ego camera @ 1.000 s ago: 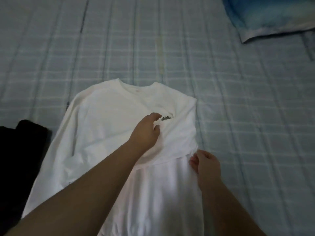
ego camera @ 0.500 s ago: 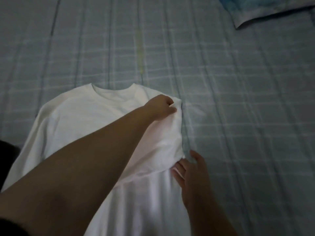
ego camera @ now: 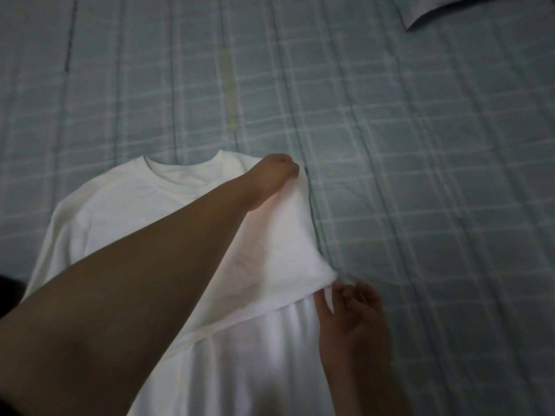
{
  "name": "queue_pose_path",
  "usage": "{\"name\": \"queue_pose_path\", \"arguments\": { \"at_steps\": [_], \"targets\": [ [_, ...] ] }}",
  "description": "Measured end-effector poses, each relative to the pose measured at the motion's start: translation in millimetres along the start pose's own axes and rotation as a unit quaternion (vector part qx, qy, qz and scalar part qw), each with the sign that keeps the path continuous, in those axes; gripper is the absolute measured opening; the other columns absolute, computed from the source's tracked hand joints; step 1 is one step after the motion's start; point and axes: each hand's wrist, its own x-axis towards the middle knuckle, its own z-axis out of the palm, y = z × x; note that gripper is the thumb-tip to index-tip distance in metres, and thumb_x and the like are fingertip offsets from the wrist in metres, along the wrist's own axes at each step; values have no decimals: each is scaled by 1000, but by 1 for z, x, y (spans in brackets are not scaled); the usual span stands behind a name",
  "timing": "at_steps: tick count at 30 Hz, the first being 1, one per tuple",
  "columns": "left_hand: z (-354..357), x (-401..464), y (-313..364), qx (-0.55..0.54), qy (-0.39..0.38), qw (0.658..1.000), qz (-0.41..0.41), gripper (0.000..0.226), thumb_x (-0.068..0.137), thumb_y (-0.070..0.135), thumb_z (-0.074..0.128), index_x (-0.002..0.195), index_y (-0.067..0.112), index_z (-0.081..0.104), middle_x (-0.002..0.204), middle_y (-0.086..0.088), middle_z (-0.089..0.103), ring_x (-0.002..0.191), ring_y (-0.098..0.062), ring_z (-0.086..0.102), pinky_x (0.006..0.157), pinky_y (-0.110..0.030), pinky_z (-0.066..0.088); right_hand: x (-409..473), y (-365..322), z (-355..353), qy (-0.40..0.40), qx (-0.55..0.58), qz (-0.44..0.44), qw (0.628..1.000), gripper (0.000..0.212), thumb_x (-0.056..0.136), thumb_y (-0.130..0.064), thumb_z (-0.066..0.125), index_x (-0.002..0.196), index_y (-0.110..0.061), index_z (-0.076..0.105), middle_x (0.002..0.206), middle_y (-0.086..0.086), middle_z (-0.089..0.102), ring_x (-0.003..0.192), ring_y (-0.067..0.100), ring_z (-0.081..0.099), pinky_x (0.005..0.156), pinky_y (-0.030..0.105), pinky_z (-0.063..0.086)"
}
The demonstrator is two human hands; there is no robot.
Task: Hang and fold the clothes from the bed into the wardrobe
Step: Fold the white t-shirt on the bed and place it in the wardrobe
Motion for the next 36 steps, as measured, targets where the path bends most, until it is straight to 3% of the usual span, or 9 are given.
{"name": "queue_pose_path", "arguments": {
  "at_steps": [2, 5, 7, 9, 12, 16, 24, 32, 36],
  "targets": [
    [-1, 2, 2, 10, -13, 1000, -1, 21, 78, 13, 60, 61, 16, 48, 61, -3, 43, 59, -20, 40, 56, -29, 29, -6, 4, 10, 66, -64, 11, 996, 38, 85, 13, 36, 82, -13, 62, 66, 7, 61, 73, 21, 64, 91, 54, 53],
    [2, 8, 3, 74, 10, 997, 23, 15, 81, 9, 66, 78, 15, 52, 75, -3, 57, 67, -18, 53, 62, -29, 42, 0, 11, 5, 111, -319, -88, 937, 29, 90, 13, 51, 89, -14, 63, 89, 15, 63, 88, 22, 62, 85, 39, 60],
    [6, 13, 2, 47, 33, 997, 57, 23, 78, 2, 67, 88, 16, 52, 94, -8, 68, 85, -20, 64, 77, -32, 50, 3, 12, 0, 62, -559, -207, 801, 34, 82, 1, 65, 101, -27, 69, 107, 10, 64, 91, 18, 64, 81, 35, 58],
    [12, 16, -1, 47, 32, 994, 95, 28, 76, 1, 67, 97, 17, 55, 105, -11, 70, 89, -24, 66, 82, -30, 51, 12, 7, -6, -16, -743, -293, 602, 44, 76, -8, 75, 115, -27, 65, 117, 1, 59, 101, 17, 59, 88, 33, 49],
    [21, 18, -8, 147, 64, 976, 150, 22, 81, 1, 64, 99, 15, 65, 105, -2, 70, 93, -19, 66, 75, -8, 42, 21, -6, 2, -44, -832, -237, 500, 28, 82, -25, 73, 108, -29, 63, 103, -4, 62, 99, 22, 61, 80, 35, 47],
    [29, 17, -18, 182, 115, 958, 192, 22, 85, -3, 59, 86, 15, 72, 104, -2, 69, 95, -13, 62, 77, 3, 32, 17, -10, 6, 4, -822, -210, 529, 21, 81, -30, 60, 77, -22, 42, 64, -3, 52, 67, 24, 55, 59, 35, 43],
    [32, 24, -27, 217, 123, 938, 241, 20, 81, -8, 60, 84, 6, 73, 119, -7, 69, 117, -21, 60, 90, 5, 24, 21, -11, 6, 16, -776, -223, 589, 16, 78, -22, 62, 76, -24, 46, 68, -3, 54, 68, 24, 56, 64, 41, 49],
    [31, 22, -37, 313, 37, 900, 300, 16, 92, 3, 58, 90, 8, 73, 134, -16, 60, 121, -32, 59, 101, -20, 36, 21, -14, -11, -87, -837, -333, 425, 5, 69, -15, 49, 70, -19, 46, 72, 5, 52, 70, 34, 53, 62, 42, 41],
    [28, -1, -31, 381, 127, 833, 381, 30, 87, 7, 49, 105, 10, 73, 143, -19, 52, 128, -39, 50, 109, -43, 39, 11, -25, 15, -85, -793, -375, 473, 31, 61, -11, 47, 90, -14, 59, 98, 8, 60, 97, 33, 55, 87, 43, 44]
  ]
}}
